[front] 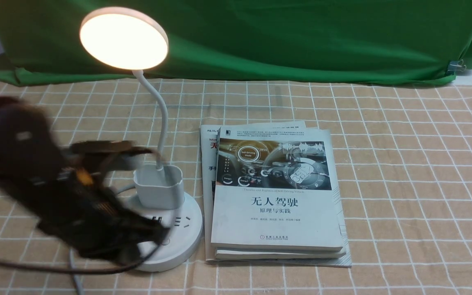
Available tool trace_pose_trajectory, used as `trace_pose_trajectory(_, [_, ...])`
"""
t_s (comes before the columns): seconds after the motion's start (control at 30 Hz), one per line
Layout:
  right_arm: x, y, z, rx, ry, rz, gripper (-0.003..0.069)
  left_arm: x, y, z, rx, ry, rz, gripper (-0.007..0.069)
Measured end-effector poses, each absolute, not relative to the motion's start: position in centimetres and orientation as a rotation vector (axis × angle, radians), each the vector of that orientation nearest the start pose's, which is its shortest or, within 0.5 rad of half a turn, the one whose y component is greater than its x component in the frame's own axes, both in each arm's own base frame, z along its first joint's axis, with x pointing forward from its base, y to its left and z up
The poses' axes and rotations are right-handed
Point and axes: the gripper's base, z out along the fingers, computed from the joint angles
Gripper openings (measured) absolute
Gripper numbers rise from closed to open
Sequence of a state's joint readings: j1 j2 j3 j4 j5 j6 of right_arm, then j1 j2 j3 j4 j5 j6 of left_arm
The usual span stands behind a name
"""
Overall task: Turn off the desk lamp on the light coffee tablecloth by hand.
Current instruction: 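Press the power button on the round power strip under the lamp with the left gripper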
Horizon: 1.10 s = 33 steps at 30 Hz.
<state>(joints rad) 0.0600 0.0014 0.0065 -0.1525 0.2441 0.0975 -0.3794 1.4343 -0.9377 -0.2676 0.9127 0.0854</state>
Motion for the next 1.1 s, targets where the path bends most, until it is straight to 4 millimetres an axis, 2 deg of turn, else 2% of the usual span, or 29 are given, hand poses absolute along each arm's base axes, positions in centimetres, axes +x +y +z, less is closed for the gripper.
trace_pose_trajectory(0.13, [5.6,0.0,18.9,-0.069,1.731,-0.025,0.0242,25.7,-13.2,23.9,0.552,2.862,-0.351,0.0008])
trace_pose_trajectory(0.37, [5.6,0.0,18.9,-0.069,1.731,-0.025,0.0242,27.9,-13.6,23.0,0.594,2.865,-0.277,0.0008])
trace_pose_trajectory(0.5, [5.6,0.0,18.9,-0.069,1.731,-0.025,0.0242,28.2,-13.7,22.4,0.594,2.879,-0.272,0.0008])
trace_pose_trajectory(0.83, [5.6,0.0,18.9,-0.069,1.731,-0.025,0.0242,29.6,-14.2,19.2,0.592,2.927,-0.248,0.0008])
trace_pose_trajectory(1.1, [5.6,0.0,18.9,-0.069,1.731,-0.025,0.0242,29.9,-14.3,19.0,0.595,2.935,-0.246,0.0008])
